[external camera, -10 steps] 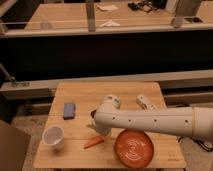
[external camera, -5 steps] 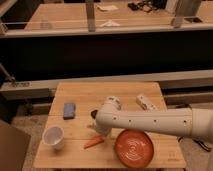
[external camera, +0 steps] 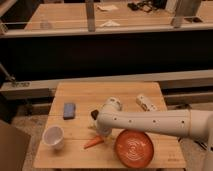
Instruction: Place the pepper in the ceramic cup
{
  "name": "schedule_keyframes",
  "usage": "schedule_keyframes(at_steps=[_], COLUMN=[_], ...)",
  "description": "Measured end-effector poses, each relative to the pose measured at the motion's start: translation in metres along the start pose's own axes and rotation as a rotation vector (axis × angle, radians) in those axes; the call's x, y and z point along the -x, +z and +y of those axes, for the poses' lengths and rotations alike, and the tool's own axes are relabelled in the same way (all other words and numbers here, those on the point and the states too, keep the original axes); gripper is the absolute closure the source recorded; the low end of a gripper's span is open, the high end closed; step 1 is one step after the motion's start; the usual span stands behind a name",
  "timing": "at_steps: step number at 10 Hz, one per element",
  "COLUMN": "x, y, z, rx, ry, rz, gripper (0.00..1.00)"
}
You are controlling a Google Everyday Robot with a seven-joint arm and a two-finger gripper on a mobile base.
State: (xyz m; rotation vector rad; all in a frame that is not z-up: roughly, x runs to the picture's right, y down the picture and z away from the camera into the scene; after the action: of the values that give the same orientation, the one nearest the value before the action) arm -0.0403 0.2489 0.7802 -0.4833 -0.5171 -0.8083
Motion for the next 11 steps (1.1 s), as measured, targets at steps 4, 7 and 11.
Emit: schedule_keyframes(at_steps=[4, 7, 11], x=[-0.001, -0.003, -0.005], y=[0.009, 0.014, 0.020], z=[-0.001, 0.000, -0.002], rx=[-0.004, 0.000, 0.004], ry=[0.006, 0.008, 0.009], rz=[-0.011, -0.018, -0.026], gripper=[0.20, 0.20, 0.20])
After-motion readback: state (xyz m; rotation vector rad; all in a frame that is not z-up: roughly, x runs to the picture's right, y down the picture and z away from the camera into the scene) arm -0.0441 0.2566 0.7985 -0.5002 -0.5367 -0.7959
